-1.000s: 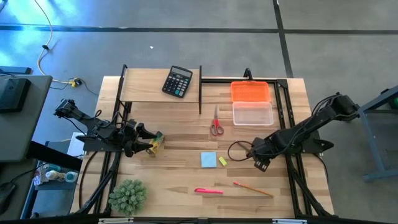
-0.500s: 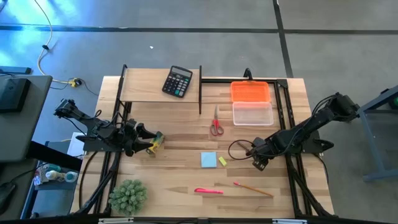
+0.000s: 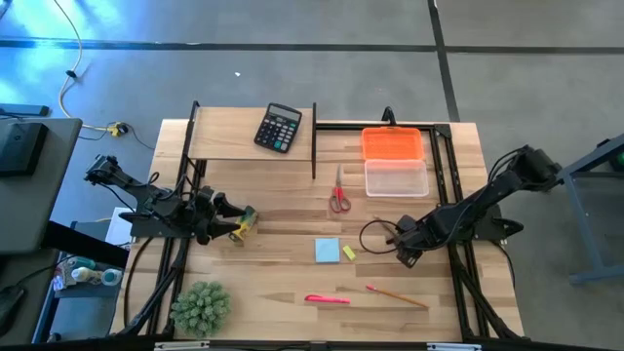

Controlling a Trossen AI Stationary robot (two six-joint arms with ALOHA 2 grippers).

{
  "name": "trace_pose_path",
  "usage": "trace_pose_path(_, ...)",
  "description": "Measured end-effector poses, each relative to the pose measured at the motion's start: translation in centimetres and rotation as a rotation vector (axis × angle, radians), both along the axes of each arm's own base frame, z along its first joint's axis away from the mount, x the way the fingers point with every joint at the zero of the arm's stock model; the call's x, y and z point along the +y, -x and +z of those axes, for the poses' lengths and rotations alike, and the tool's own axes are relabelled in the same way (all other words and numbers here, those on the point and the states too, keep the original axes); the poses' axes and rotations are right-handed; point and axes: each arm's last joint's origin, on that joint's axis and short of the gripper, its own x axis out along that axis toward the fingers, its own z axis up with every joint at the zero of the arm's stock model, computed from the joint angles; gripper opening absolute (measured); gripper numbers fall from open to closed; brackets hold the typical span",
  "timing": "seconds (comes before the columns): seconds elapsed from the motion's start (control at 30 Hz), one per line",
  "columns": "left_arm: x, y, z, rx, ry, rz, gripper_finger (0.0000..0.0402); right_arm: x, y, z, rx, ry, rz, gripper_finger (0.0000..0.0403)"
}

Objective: Pack school essentials
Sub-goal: Put the black pencil into the orange supply box

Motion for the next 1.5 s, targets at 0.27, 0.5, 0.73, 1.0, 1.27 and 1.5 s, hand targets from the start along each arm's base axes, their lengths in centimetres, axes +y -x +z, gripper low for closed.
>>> trace_pose_path(0.27,0.1,0.0,0.0,-0.001,-0.001,0.018,0.0328,0.0,0.0,-0.1,0.018,-0.008,-0.011,0.0057)
trace_pose_path(0.5,0.1,0.0,0.0,0.000,-0.002,0.018,0.0328,0.1,0.0,0.0,0.021,-0.011,0.003,0.0015)
trace_pose_path(0.73,0.1,0.0,0.0,-0.001,-0.002,0.018,0.0328,0.3,-0.5,0.5,0.013,-0.008,0.036,0.0013)
trace_pose_path(1.0,0.0,0.0,0.0,0.000,-0.001,0.018,0.0328,0.9,-1.3,1.4,-0.039,-0.057,0.115,0.0012)
trace_pose_path(1.27,0.1,0.0,0.0,0.000,-0.002,0.021,0.0328,1.2,-2.2,2.7,-0.221,-0.095,0.133,0.0012)
trace_pose_path(1.5,0.1,0.0,0.0,0.003,-0.044,0.021,0.0328,1.3,-3.0,4.4,-0.439,-0.078,0.105,0.0012)
